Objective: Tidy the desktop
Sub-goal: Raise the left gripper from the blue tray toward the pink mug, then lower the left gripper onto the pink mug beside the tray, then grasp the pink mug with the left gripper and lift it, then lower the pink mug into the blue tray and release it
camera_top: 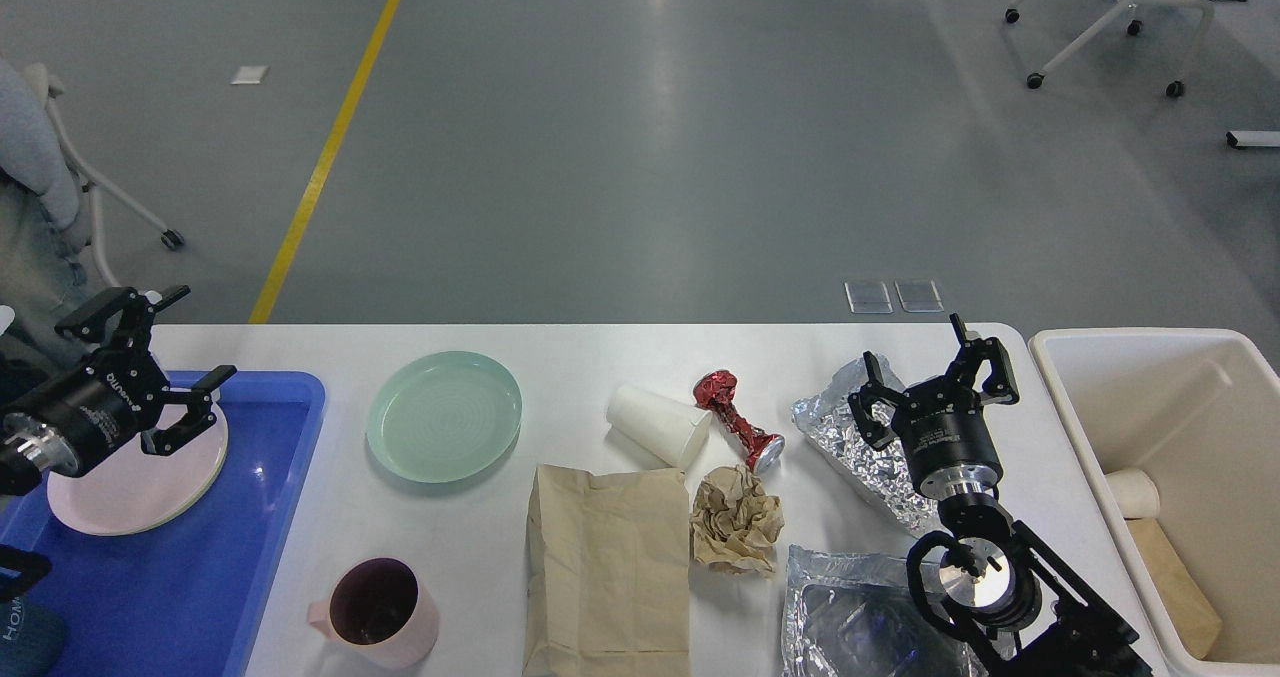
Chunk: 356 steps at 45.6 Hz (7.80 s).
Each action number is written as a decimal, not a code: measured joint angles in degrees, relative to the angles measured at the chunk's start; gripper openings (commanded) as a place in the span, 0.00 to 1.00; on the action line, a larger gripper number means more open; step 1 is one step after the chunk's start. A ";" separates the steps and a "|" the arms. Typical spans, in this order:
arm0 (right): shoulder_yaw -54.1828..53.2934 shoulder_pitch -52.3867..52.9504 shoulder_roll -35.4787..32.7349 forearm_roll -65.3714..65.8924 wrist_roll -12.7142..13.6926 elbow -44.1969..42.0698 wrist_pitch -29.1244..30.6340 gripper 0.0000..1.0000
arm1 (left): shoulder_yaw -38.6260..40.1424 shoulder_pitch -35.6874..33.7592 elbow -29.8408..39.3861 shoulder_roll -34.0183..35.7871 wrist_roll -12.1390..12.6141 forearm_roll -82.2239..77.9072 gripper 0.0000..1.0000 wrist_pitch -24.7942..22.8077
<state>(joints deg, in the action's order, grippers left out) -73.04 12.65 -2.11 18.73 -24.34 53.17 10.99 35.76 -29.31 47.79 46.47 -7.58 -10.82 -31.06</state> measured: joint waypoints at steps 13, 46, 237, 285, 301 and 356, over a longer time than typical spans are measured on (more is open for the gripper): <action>0.00 0.00 0.00 0.00 0.00 0.00 0.00 1.00 | -62.28 -41.11 0.56 4.57 0.05 -0.71 0.97 -1.75; 0.00 0.00 0.00 -0.01 -0.03 0.00 0.00 1.00 | -113.80 -91.98 29.83 -30.80 0.33 -0.03 0.97 -4.01; 0.00 0.01 0.00 -0.01 0.00 0.00 0.00 1.00 | -117.40 -116.26 49.13 -28.47 12.73 7.77 0.00 -18.80; 0.00 0.01 0.00 -0.01 -0.02 0.00 0.00 1.00 | -126.93 -86.93 15.92 2.46 4.34 -7.48 0.01 -23.62; 0.00 0.01 0.00 -0.01 -0.01 0.00 0.00 1.00 | -100.47 -52.63 0.71 3.66 6.26 -9.08 0.01 -16.99; 0.00 0.00 0.01 -0.01 0.00 0.00 0.00 1.00 | -94.70 -41.54 5.85 1.13 6.30 -4.92 0.92 -5.28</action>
<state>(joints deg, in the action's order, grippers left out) -73.04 12.66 -2.10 18.72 -24.35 53.17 10.99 -58.95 -70.84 53.63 47.60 -1.29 -15.73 -36.34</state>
